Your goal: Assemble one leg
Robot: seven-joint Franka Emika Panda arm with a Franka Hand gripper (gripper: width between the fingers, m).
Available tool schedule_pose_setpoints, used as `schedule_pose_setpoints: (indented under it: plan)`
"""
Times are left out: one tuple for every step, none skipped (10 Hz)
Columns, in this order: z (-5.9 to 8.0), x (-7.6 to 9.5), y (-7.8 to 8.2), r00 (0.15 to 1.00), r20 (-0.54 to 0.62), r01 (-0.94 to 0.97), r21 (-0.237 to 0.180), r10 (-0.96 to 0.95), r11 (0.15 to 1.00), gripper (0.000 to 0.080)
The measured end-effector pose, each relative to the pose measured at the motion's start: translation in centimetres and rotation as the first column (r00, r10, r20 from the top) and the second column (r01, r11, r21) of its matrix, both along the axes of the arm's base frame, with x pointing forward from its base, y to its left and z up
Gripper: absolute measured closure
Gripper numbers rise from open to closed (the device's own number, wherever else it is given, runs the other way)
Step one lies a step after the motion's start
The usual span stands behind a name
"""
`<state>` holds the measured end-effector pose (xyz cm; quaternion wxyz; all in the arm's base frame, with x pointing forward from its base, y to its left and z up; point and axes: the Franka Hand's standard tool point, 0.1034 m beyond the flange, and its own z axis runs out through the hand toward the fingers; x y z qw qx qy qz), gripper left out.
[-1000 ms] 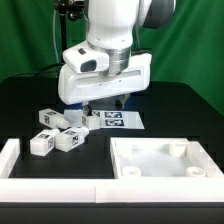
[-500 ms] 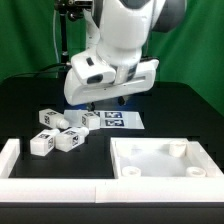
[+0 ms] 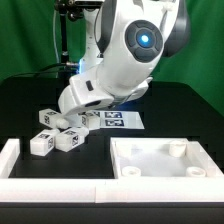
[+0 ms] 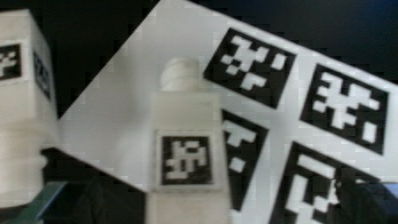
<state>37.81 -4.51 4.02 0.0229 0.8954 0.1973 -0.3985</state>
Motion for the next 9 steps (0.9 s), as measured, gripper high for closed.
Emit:
schedule_pose_setpoints:
  plan:
    - [0.0,0.1,0.4,1.0,0.003,0.015,0.002,-0.015,1.0,0.0151]
    - [-0.1,0.0,0.4,1.0,0.002,0.013,0.004,-0.013,1.0,0.0151]
    - [-0.1,0.0,0.4,1.0,0.001,0.013,0.003,-0.013,1.0,0.0151]
    - [-0.3,0.0,0.3,1.0,-0.002,0.021,-0.005,-0.021,1.0,0.0151]
    - [-1.0,0.0,-0.3,0.998,-0.017,0.056,-0.047,-0.057,0.997,0.0151]
    - [-1.7,0.3,-0.6,0.998,-0.024,0.057,-0.054,-0.058,0.997,0.0151]
    - [-2.2,0.0,-0.7,0.998,-0.033,0.059,-0.059,-0.061,0.996,0.0151]
    - [-2.5,-0.3,-0.8,0.997,-0.039,0.059,-0.061,-0.062,0.996,0.0151]
    - [-2.9,-0.5,-0.7,0.997,-0.045,0.062,-0.067,-0.065,0.996,0.0151]
